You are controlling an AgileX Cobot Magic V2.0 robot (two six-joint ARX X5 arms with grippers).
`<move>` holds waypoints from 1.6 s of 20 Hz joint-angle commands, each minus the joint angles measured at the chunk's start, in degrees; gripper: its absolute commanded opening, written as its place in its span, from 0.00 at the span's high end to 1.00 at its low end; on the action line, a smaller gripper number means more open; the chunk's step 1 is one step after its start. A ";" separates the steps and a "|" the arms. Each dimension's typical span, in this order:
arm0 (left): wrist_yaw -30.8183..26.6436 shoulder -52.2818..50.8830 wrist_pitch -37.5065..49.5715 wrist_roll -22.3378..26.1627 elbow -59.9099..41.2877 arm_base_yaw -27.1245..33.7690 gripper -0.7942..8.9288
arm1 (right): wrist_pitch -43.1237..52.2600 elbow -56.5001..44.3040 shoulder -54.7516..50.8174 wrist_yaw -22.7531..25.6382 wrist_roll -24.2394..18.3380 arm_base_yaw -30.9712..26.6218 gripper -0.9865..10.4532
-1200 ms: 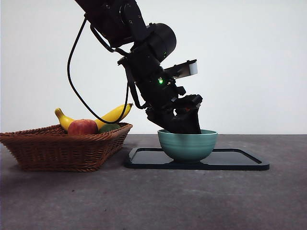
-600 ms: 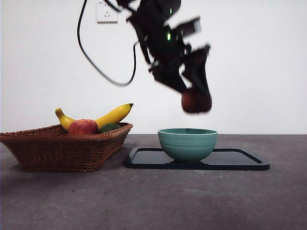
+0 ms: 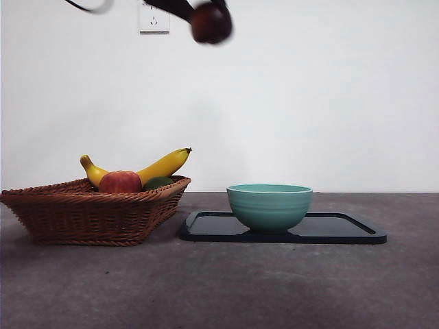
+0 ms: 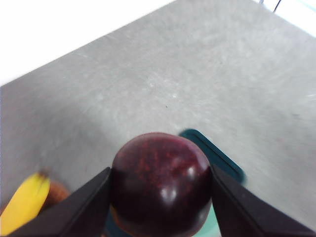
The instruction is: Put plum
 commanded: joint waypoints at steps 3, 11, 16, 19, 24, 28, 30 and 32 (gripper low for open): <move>5.07 -2.19 -11.91 5.86 1.46 4.48 0.70 | 0.61 0.26 0.26 0.00 -0.22 0.35 0.76; 18.99 -2.84 -24.87 12.74 -5.77 10.56 0.70 | 0.96 0.26 0.26 0.00 -0.24 0.35 0.76; 18.99 -2.84 -19.15 13.31 -22.64 13.46 0.70 | 0.94 0.26 0.26 0.00 -0.24 0.35 0.76; 18.88 -2.84 -11.89 12.81 -30.47 15.69 0.70 | 0.94 0.26 0.26 -0.02 -0.22 0.35 0.76; 10.67 -2.84 -0.92 9.86 -37.09 18.62 0.70 | 0.96 0.26 0.26 0.00 -0.17 0.35 0.76; 3.39 -2.84 7.19 7.82 -41.22 18.36 0.70 | 1.03 0.26 0.26 0.02 -0.17 0.35 0.76; 0.66 -2.84 10.47 7.39 -42.80 17.18 0.70 | 1.05 0.26 0.26 0.02 -0.20 0.35 0.76; -1.25 -2.84 13.20 7.26 -44.24 15.61 0.70 | 1.09 0.26 0.28 0.04 -0.22 0.35 0.76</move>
